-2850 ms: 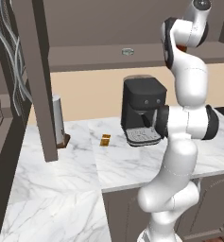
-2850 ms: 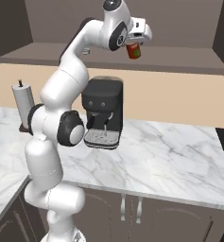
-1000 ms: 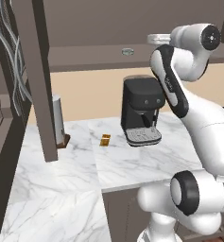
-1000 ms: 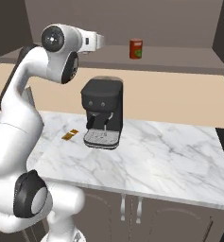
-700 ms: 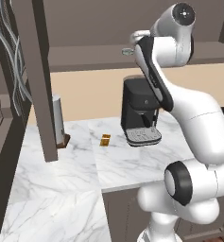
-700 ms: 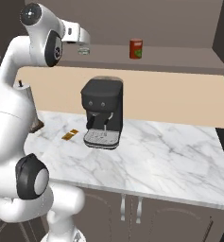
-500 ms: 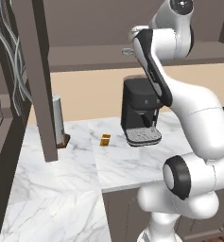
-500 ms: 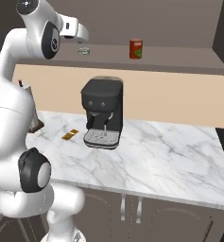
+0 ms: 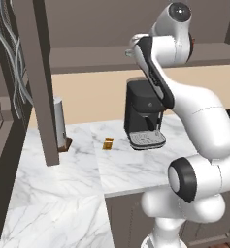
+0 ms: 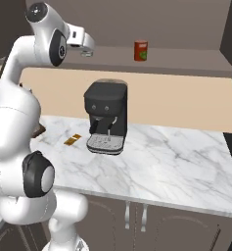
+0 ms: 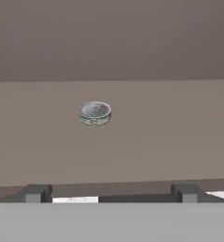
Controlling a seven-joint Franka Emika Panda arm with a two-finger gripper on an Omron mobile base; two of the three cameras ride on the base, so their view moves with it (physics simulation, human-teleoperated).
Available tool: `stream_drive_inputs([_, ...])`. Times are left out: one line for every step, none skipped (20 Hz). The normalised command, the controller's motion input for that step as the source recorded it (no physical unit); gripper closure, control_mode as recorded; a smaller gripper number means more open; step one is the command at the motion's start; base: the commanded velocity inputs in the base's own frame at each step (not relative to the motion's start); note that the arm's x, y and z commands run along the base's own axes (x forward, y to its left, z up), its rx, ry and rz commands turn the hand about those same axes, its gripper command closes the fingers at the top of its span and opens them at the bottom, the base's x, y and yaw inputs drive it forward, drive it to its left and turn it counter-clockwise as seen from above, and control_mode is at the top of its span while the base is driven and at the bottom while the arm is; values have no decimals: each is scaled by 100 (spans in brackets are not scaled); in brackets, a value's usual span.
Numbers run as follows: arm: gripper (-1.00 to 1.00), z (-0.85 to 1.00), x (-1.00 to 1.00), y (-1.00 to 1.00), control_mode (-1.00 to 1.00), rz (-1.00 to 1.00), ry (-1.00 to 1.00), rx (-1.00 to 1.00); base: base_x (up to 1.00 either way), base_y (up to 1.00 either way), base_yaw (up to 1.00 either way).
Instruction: Restock the canned food cabinet by taking the new fresh canned food from the counter and placing it in the cabinet. Then, take the old canned food from the cabinet and place it on the counter.
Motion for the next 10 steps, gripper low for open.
stream_drive_inputs([-100, -3, 50, 4, -100, 0, 1, 2, 0, 0, 0])
stream_drive_inputs([-100, -6, 50, 7, -100, 0, 1, 0, 0, 0, 0])
stream_drive_inputs([-100, -10, 51, 9, -100, 0, 2, 0, 0, 0, 0])
stream_drive_inputs([-100, -13, 49, 6, -100, 0, 2, 0, 0, 0, 0])
stream_drive_inputs([-100, -15, 47, 6, -100, 0, 3, 0, 0, 0, 0])
stream_drive_inputs([-100, -15, 46, 6, -100, 0, 3, 0, 0, 0, 0])
stream_drive_inputs([-100, -13, 41, 8, -100, 0, 5, 0, 0, 0, 0])
stream_drive_inputs([-100, -11, 38, 9, -100, 0, 5, 0, 0, 0, 0])
stream_drive_inputs([-100, -10, 29, 10, -100, 0, 7, 0, 0, 0, 0])
stream_drive_inputs([-100, -10, 21, 12, -100, 0, 7, 0, 0, 0, 0])
